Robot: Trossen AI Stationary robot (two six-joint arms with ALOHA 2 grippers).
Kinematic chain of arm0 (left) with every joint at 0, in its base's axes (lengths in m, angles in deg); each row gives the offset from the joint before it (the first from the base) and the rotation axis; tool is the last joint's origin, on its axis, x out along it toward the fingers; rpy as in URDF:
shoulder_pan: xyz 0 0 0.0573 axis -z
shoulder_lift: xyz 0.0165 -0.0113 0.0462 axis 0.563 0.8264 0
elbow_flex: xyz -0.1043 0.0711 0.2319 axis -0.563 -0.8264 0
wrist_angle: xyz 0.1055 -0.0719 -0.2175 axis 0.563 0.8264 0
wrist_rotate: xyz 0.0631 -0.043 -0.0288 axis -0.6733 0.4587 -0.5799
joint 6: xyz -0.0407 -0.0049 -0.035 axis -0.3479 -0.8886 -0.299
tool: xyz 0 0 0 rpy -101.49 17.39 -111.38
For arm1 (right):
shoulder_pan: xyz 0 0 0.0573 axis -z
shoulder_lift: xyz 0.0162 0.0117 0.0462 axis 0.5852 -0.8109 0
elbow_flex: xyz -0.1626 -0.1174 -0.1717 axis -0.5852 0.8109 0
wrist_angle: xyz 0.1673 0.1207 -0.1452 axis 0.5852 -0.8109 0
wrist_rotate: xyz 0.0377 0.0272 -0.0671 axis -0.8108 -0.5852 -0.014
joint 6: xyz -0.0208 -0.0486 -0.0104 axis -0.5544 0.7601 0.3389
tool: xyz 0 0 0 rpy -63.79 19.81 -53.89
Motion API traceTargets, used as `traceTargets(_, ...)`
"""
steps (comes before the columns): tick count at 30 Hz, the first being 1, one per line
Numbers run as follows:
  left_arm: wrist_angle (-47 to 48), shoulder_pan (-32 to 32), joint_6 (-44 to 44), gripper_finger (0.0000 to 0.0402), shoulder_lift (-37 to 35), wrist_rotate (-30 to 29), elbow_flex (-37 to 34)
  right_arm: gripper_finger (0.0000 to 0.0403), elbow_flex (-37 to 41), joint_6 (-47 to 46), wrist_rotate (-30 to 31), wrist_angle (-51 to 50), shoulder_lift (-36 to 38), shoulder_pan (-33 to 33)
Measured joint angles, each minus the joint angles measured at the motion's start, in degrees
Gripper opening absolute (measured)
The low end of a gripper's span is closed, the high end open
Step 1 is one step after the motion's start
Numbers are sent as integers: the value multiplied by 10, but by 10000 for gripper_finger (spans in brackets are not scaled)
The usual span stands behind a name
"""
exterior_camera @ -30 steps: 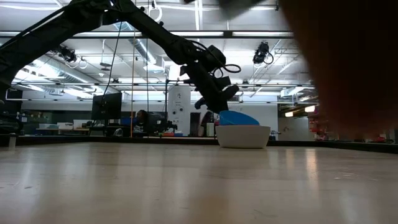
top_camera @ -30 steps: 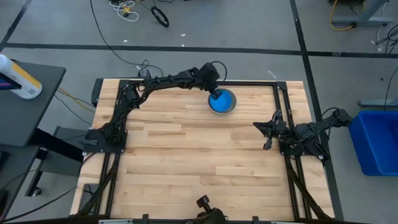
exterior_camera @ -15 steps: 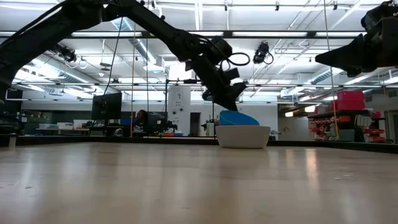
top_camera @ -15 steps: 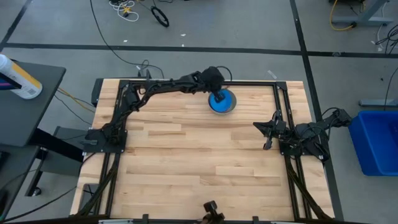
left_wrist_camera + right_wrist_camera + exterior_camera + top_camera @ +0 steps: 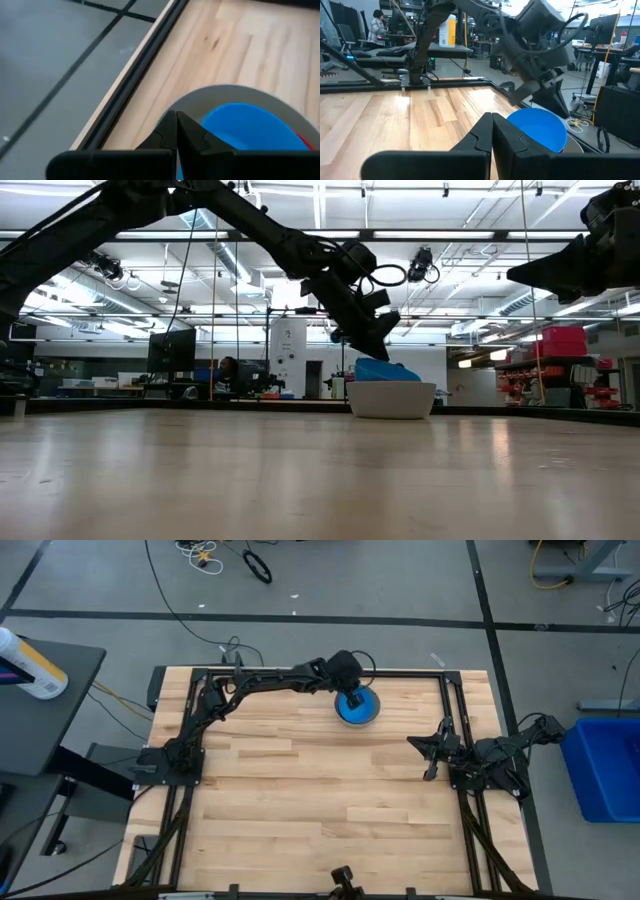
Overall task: Nest bowls inside each other
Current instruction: Stack the blue bowl on the red bowl, then return to Home Position
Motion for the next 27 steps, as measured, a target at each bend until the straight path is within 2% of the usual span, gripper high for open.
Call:
traceTargets(5, 18, -1, -3, 1, 0, -8, 0, 10, 0, 0, 0, 0, 0, 0)
traceTargets(10, 16, 1, -24, 0, 6, 30, 0, 10, 0, 0, 0, 0, 0, 0)
traceTargets(14, -1, 6, -18, 0, 31, -4, -3, 10, 0, 0, 0, 0, 0, 0)
traceTargets(17, -24, 7, -20, 0, 31, -8, -1, 10, 0, 0, 0, 0, -1, 0)
traceTargets(27, -34, 19, 23, 0, -26, -71, 0, 10, 0, 0, -1, 0, -1, 0)
